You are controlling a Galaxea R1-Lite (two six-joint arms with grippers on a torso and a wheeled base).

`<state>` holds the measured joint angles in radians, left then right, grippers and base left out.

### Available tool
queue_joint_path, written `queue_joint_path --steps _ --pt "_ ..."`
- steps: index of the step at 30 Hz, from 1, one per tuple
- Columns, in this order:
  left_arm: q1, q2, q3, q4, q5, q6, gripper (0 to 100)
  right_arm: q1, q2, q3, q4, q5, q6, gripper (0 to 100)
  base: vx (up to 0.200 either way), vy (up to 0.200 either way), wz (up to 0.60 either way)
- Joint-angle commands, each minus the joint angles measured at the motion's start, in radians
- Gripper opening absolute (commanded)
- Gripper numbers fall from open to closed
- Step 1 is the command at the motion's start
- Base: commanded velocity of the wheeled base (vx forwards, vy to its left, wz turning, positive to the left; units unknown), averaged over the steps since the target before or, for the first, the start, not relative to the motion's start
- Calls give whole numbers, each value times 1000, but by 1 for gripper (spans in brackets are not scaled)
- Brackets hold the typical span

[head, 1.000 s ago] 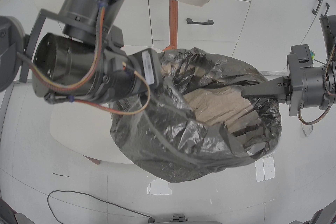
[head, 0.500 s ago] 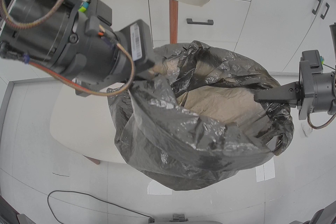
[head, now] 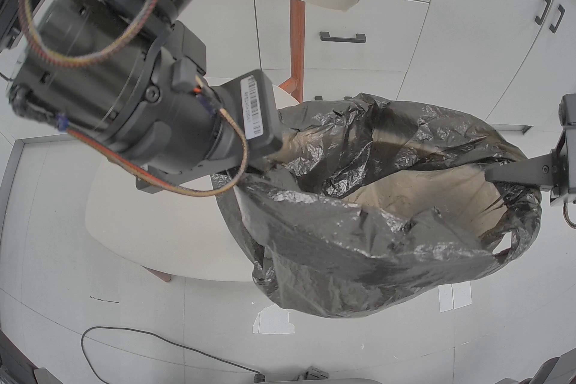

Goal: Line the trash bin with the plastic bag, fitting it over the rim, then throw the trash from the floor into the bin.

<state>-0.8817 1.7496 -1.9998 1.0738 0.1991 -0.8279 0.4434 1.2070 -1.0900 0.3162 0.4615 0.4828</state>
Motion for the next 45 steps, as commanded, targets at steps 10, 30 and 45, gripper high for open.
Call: queue_joint_path --steps 10,30,45 --pt "-128 31 0 0 40 -10 0 -61 -86 19 4 0 -52 0 0 -200 0" --pt "-278 119 0 1 143 -19 0 -95 -122 79 -5 3 -56 0 0 -200 0" --pt "-102 123 0 132 37 -66 0 -107 -106 81 -60 11 -55 0 0 -107 0"
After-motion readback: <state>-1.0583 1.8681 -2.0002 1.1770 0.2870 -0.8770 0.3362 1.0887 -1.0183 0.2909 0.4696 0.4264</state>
